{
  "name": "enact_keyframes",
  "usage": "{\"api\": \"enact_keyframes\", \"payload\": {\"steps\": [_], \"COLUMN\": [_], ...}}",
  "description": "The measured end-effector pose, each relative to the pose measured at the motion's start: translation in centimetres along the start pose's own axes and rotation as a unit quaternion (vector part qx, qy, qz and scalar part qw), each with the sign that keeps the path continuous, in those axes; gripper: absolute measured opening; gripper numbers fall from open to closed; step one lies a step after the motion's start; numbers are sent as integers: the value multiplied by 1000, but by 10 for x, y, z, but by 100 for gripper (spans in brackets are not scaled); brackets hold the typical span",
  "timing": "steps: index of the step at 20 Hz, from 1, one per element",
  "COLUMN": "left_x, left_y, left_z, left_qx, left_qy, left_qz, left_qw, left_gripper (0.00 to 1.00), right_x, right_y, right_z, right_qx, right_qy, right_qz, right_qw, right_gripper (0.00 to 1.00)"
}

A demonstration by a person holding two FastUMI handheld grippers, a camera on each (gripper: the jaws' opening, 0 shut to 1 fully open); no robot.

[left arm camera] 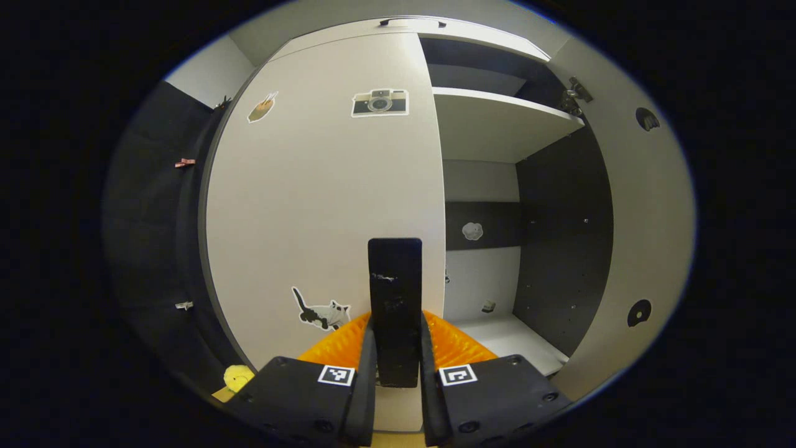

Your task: Open the right door of the double-door shoe cabinet with the right hand, and open the left door with the left hand.

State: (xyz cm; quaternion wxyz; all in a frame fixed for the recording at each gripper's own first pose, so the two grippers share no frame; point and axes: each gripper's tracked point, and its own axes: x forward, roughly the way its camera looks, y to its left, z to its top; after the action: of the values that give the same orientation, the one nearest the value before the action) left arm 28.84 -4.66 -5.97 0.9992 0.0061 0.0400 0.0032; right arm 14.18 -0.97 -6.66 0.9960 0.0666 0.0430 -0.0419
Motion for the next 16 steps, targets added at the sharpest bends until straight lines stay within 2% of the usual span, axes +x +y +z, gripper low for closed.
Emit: {"api": "enact_keyframes", "payload": {"steps": [4,5,6,10,16], "left_x": [-4,-5,-9,-34,-91], "left_y": [-1,-1,0,5,38], "left_z": [0,1,3,5,-3], "left_qx": [-28,-27,-24,-38,-41], "left_qy": [14,16,15,16,20], "left_qz": [-29,-33,-34,-52,-75], "left_qw": [999,999,999,998,996], "left_gripper": [22,21,20,19,18], "right_x": [-1,-3,-4,-6,-10], "right_y": [-2,0,1,7,17], "right_z": [3,4,4,7,10], "right_qx": [-10,-9,-7,-7,-18], "right_qy": [-7,-7,-8,-14,-22], "right_qz": [1,2,5,15,33], "right_qw": [1000,1000,1000,1000,999], "right_gripper": [98,100,98,98,98]}}
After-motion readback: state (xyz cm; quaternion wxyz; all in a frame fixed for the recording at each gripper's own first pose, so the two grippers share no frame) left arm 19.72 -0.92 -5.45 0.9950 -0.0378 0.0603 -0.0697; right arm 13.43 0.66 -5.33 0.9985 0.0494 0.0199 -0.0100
